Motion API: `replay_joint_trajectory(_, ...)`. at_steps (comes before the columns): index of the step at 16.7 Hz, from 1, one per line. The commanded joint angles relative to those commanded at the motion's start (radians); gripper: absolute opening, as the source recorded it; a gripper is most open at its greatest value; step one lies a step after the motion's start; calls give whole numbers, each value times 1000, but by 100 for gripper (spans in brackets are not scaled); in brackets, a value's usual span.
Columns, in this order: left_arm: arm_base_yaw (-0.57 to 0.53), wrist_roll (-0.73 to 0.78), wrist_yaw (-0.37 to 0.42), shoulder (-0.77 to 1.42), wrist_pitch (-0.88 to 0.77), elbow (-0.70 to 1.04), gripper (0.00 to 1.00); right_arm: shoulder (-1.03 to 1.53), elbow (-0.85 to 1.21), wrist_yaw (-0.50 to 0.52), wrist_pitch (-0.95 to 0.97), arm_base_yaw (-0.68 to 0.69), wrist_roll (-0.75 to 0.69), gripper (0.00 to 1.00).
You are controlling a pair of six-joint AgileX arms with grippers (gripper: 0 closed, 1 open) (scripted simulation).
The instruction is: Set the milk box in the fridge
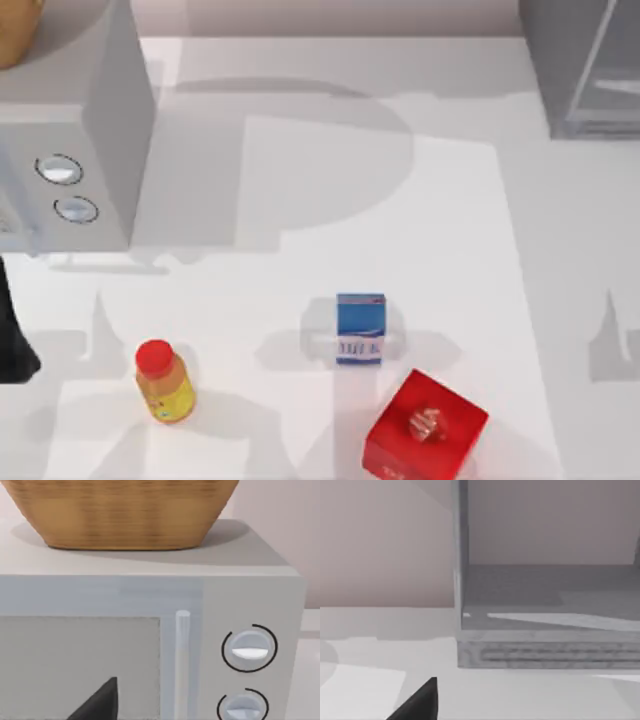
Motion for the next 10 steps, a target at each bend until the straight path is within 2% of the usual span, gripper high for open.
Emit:
replay_joint_trajectory(5, 0, 0, 0, 0, 0, 0, 100, 64, 48, 33, -6, 55, 45, 100)
replay_joint_trajectory(10, 0, 0, 0, 0, 0, 0, 100, 383, 240, 180, -39, 274, 227, 100)
